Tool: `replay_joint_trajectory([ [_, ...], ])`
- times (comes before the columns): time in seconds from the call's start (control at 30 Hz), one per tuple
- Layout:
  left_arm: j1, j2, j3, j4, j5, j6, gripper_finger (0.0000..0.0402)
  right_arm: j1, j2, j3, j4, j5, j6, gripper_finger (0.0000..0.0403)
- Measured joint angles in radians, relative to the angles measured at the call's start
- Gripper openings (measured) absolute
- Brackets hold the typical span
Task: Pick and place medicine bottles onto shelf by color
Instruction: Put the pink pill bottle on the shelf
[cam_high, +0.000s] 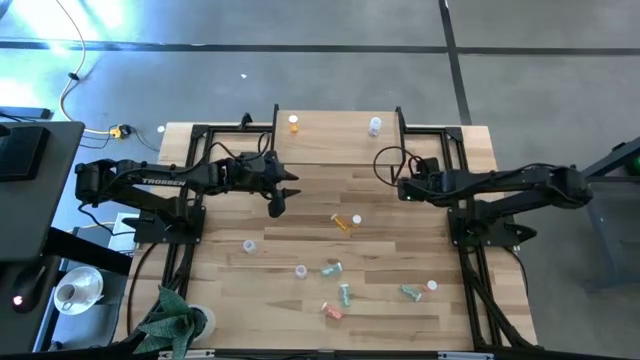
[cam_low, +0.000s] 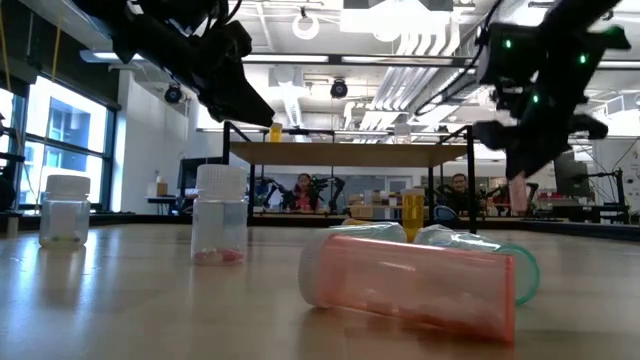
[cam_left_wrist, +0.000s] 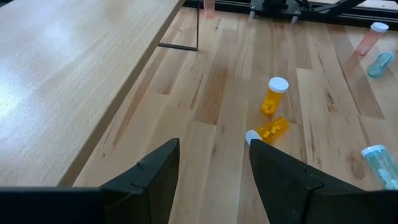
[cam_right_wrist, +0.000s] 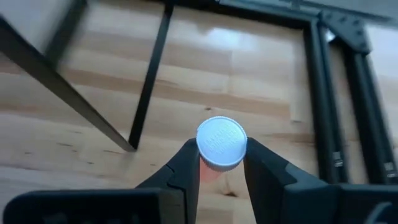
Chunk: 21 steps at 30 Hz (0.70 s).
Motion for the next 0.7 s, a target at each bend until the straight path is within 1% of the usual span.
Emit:
replay_joint_trajectory([
  [0.2, 0.000, 0.000, 0.000, 0.000, 0.000, 0.000, 0.0186, 0.024, -0.009, 0.183, -0.214, 0.074, 0.031, 0.0088],
  [0.4, 0.000, 0.000, 0.000, 0.000, 0.000, 0.000, 0.0186, 0.021, -0.010, 0.380, -0.310, 0.160, -0.013, 0.0088],
  [0.5, 0.000, 0.000, 0.000, 0.001, 0.000, 0.000, 0.0186, 0.021, -0.009, 0.469, -0.297, 0.197, -0.069, 0.0088],
  [0.57, 0.000, 0.000, 0.000, 0.001, 0.000, 0.000, 0.0186, 0.021, -0.007, 0.517, -0.256, 0.219, -0.120, 0.0088],
  [0.63, 0.000, 0.000, 0.000, 0.001, 0.000, 0.000, 0.0186, 0.021, -0.007, 0.547, -0.181, 0.235, -0.187, 0.0088],
  [0.7, 0.000, 0.000, 0.000, 0.001, 0.000, 0.000, 0.0186, 0.021, -0.006, 0.559, -0.062, 0.251, -0.273, 0.0088],
])
